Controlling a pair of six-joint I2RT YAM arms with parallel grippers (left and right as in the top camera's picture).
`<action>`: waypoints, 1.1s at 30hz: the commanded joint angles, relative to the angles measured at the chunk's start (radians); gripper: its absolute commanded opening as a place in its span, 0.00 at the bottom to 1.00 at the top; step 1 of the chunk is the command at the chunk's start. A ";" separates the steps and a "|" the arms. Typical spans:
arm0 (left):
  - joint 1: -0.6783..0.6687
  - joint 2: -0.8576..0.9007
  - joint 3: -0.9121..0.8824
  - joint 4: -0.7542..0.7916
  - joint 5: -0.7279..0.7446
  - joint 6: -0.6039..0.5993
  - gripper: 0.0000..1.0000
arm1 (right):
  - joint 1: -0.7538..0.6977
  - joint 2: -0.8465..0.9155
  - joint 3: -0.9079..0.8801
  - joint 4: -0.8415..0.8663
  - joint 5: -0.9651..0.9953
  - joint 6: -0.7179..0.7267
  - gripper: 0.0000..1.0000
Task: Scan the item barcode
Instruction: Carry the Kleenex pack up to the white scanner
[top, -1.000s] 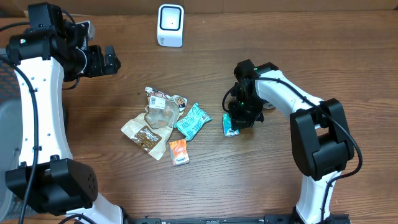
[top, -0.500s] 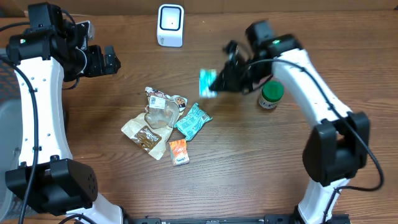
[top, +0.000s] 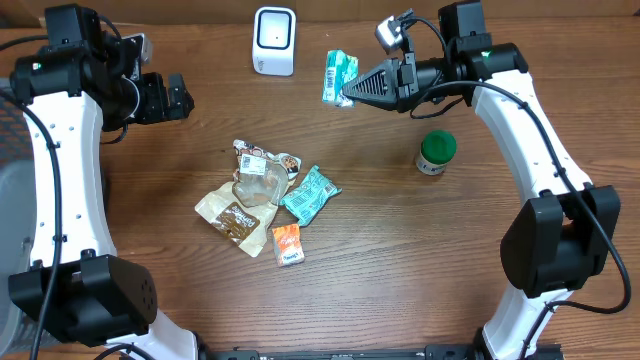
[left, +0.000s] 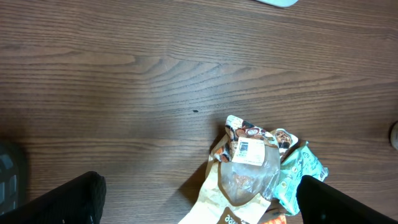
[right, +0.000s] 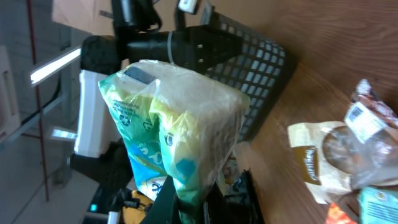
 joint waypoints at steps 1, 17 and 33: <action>-0.006 0.009 0.002 0.001 0.011 0.016 1.00 | 0.004 -0.024 0.015 0.019 -0.069 -0.002 0.04; -0.006 0.009 0.002 0.002 0.011 0.016 1.00 | 0.010 -0.024 0.016 0.058 -0.087 0.000 0.04; -0.006 0.009 0.002 0.001 0.011 0.016 1.00 | 0.195 -0.008 0.298 -0.199 0.947 0.209 0.04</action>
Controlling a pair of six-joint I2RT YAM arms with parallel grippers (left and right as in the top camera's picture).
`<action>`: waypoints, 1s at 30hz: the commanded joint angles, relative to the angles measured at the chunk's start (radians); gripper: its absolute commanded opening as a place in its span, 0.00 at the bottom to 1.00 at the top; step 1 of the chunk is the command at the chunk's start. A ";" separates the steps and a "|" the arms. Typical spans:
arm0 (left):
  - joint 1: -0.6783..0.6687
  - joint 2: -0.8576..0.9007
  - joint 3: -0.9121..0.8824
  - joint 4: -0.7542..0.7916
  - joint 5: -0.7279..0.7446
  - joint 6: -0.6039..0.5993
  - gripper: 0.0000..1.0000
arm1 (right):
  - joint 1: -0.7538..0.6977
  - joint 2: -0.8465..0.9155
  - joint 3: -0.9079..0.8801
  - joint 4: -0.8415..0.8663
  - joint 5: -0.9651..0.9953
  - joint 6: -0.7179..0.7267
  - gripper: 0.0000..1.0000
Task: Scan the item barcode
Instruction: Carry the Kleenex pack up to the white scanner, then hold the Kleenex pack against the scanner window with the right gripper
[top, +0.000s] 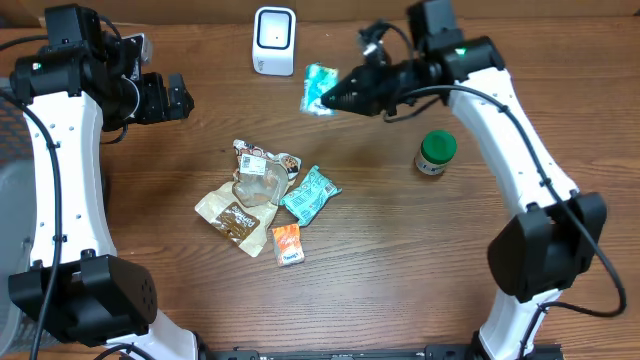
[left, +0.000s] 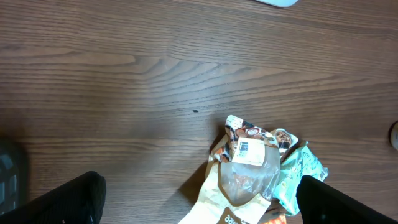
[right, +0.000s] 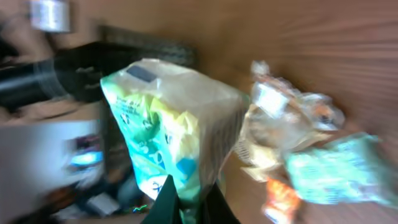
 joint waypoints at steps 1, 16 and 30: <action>-0.006 0.009 0.002 0.001 0.011 0.016 1.00 | 0.078 0.002 0.208 -0.071 0.457 0.010 0.04; -0.006 0.009 0.002 0.001 0.011 0.016 1.00 | 0.251 0.278 0.595 0.159 1.129 -0.294 0.04; -0.006 0.009 0.002 0.001 0.011 0.016 1.00 | 0.283 0.592 0.593 0.628 1.310 -1.027 0.04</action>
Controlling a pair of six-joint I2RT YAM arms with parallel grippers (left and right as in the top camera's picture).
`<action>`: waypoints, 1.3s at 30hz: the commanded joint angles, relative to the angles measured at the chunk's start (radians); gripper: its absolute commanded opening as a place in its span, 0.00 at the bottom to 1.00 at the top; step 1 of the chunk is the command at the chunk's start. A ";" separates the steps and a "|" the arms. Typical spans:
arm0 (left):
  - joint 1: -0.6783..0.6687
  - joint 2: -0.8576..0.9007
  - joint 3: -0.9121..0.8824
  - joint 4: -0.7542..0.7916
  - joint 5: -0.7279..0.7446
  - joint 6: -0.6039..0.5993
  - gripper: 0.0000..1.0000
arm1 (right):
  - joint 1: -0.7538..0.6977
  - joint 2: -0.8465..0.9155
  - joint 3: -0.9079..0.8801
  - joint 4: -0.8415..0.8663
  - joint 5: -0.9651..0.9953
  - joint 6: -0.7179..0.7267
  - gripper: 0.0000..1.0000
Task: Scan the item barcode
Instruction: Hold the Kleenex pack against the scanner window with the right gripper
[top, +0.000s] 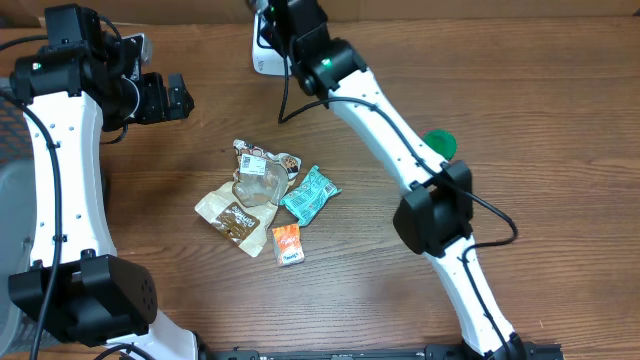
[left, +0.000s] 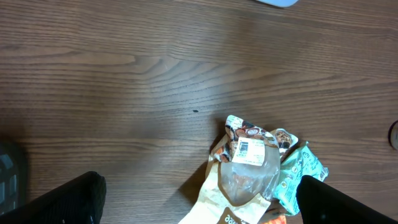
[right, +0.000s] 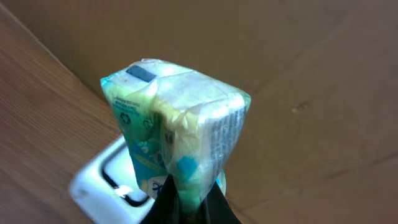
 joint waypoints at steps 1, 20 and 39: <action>-0.006 0.009 0.002 0.001 0.011 0.016 1.00 | 0.000 0.065 0.013 0.054 0.065 -0.215 0.04; -0.006 0.009 0.002 0.001 0.011 0.016 1.00 | -0.002 0.186 0.007 0.200 0.079 -0.505 0.04; -0.006 0.009 0.002 0.001 0.011 0.016 1.00 | -0.001 0.186 0.007 0.139 0.083 -0.634 0.04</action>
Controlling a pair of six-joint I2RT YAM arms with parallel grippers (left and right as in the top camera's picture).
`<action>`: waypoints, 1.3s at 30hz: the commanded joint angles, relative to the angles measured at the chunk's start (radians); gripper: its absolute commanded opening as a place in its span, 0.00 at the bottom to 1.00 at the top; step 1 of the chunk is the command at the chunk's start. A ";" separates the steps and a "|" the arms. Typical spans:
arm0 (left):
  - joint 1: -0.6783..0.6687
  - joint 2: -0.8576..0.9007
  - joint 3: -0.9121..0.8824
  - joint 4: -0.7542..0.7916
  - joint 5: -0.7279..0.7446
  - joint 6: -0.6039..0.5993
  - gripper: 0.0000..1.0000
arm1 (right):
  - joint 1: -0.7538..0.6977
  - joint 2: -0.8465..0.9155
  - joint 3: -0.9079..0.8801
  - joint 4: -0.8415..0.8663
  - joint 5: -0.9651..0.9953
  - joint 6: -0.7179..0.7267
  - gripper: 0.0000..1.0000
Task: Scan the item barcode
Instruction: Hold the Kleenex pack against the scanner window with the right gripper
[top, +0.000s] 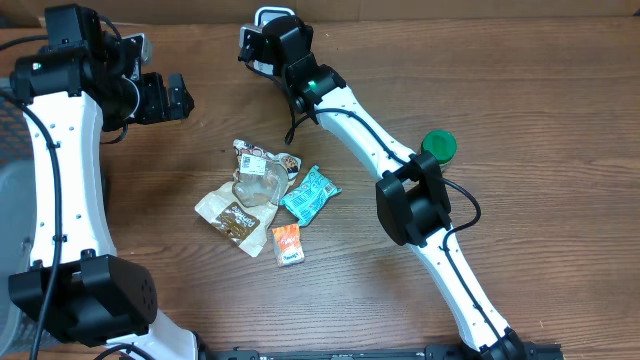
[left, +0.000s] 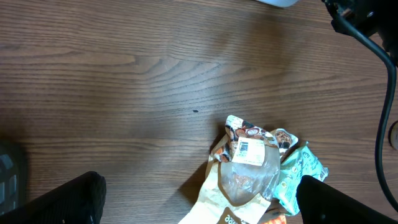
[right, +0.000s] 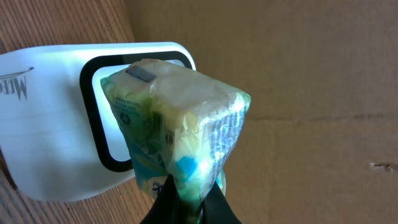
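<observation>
In the right wrist view a green and yellow packet (right: 180, 118) stands upright with my right gripper (right: 186, 198) shut on its lower end. It is held close in front of the white barcode scanner (right: 43, 130), facing its black-framed window. From overhead the right arm reaches to the far left of the table's back edge, its wrist covering most of the scanner (top: 262, 14); the packet is hidden there. My left gripper (top: 165, 97) hangs open at the left, high above the table, nothing between its fingers (left: 68, 198).
A pile of snack packets (top: 265, 195) lies mid-table, also below the left wrist as the pile (left: 255, 158). A green-lidded jar (top: 438, 146) stands to the right under the right arm. A cardboard wall (right: 298, 74) rises behind the scanner.
The right gripper with the packet has come closer to the scanner, whose window now sits right behind the packet. From overhead the right wrist now covers the scanner. The left arm is unmoved.
The right gripper first held the packet in the air to the right of the scanner. Then it held it further left, nearer the scanner, then at the back edge just above it, and now right before the window. The left gripper stayed open and still.
</observation>
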 joint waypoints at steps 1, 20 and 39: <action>-0.006 0.009 0.002 0.001 0.011 0.016 1.00 | -0.001 -0.002 0.007 0.005 0.006 -0.019 0.04; -0.006 0.009 0.002 0.001 0.011 0.016 1.00 | 0.005 -0.012 0.009 0.090 0.019 -0.068 0.04; -0.006 0.009 0.002 0.001 0.011 0.016 1.00 | -0.016 -0.515 0.009 -0.476 -0.171 0.871 0.04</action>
